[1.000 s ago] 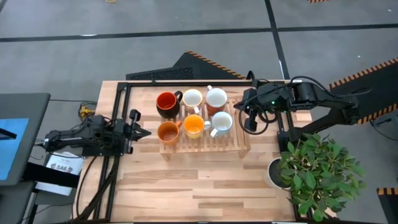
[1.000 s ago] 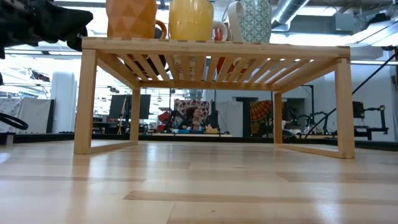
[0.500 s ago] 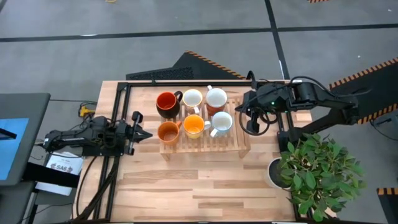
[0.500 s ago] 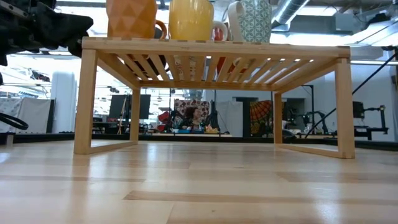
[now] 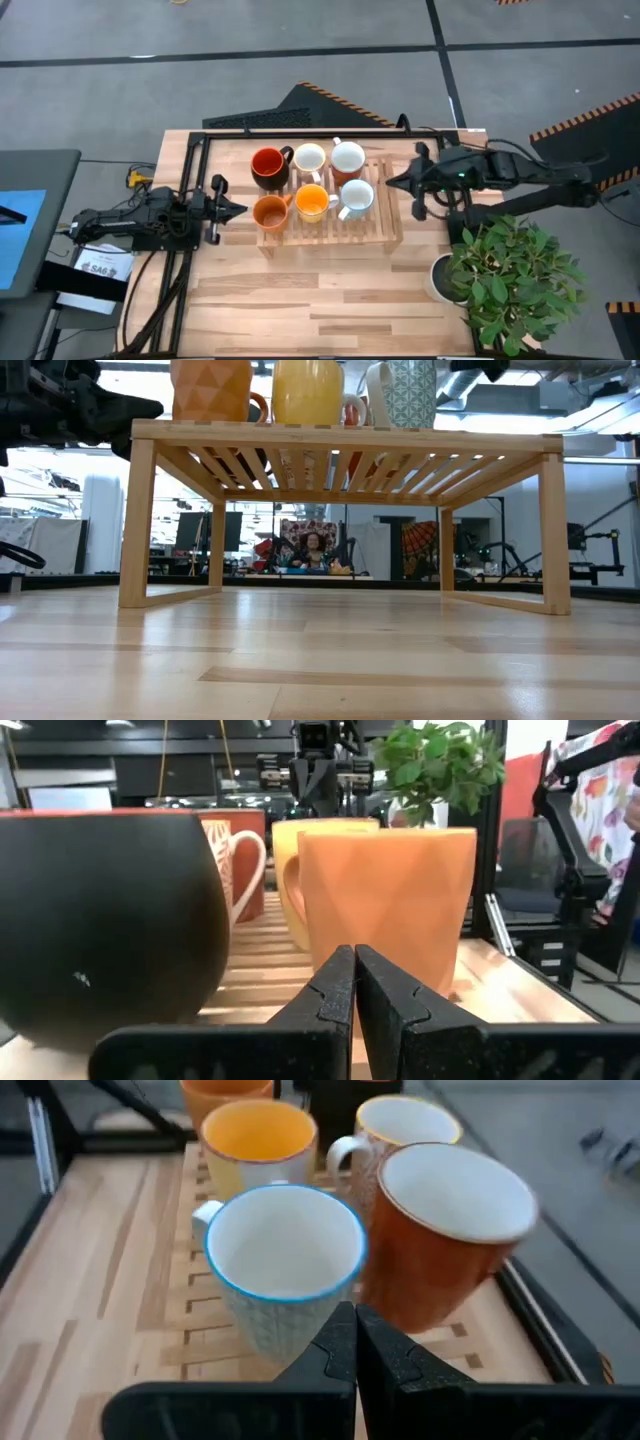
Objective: Place coffee mugs
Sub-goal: Return to Home Position
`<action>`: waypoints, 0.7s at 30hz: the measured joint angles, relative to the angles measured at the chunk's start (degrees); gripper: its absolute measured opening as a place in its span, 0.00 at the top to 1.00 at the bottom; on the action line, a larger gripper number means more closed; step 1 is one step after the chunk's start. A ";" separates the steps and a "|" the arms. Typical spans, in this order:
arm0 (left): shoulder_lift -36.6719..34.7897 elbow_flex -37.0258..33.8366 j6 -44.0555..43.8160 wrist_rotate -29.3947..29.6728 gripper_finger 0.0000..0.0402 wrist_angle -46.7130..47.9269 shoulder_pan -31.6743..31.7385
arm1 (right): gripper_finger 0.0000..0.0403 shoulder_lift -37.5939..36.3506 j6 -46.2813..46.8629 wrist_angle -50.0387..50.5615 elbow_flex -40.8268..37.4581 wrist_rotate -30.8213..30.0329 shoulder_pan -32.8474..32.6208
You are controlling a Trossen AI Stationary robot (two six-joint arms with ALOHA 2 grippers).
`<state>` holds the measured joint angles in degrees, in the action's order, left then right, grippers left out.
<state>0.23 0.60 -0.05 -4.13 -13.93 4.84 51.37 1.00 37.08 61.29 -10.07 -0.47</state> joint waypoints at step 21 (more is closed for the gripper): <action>0.04 -0.08 0.24 0.36 1.00 4.30 0.02 | 0.95 -19.38 0.56 -36.23 -37.58 5.68 1.01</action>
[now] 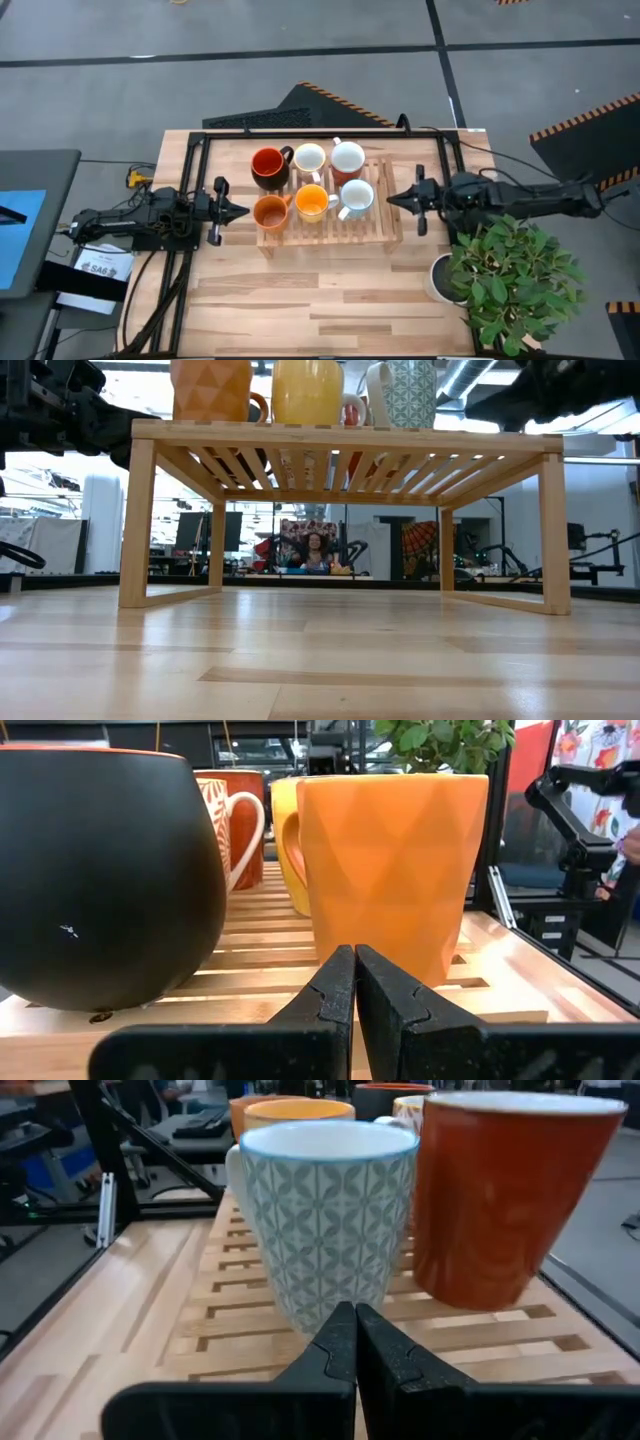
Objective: Place coffee mugs
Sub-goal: Return to Home Position
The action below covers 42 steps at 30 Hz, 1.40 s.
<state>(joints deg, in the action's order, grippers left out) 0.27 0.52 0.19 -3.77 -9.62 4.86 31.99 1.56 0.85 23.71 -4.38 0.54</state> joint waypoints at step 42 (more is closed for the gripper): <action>0.00 -0.03 6.86 0.14 1.00 4.82 0.00 | 0.95 -19.48 0.94 -10.93 -23.26 3.10 -0.13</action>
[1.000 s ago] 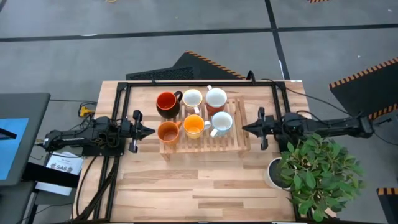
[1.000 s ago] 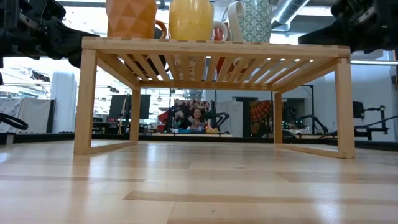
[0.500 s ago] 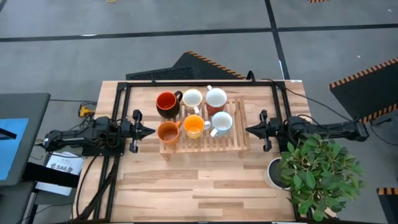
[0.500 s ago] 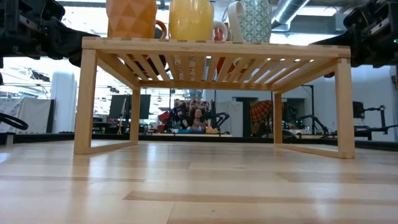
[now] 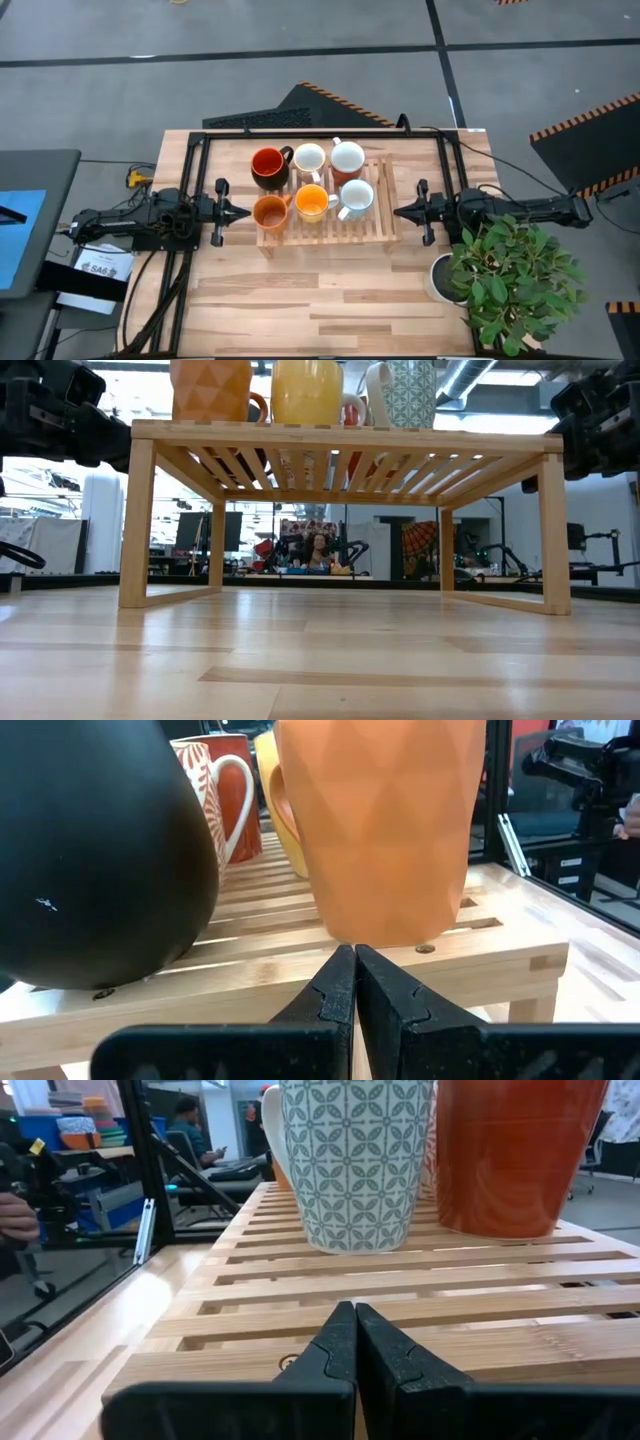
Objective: Place coffee mugs
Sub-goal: Return to Home Position
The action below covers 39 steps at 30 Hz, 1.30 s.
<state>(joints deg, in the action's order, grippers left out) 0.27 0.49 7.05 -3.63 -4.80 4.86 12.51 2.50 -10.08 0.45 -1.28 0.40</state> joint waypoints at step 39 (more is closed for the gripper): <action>0.09 0.00 -1.05 1.50 1.00 2.78 0.00 | 0.89 0.11 -1.46 0.69 -0.11 -0.17 0.09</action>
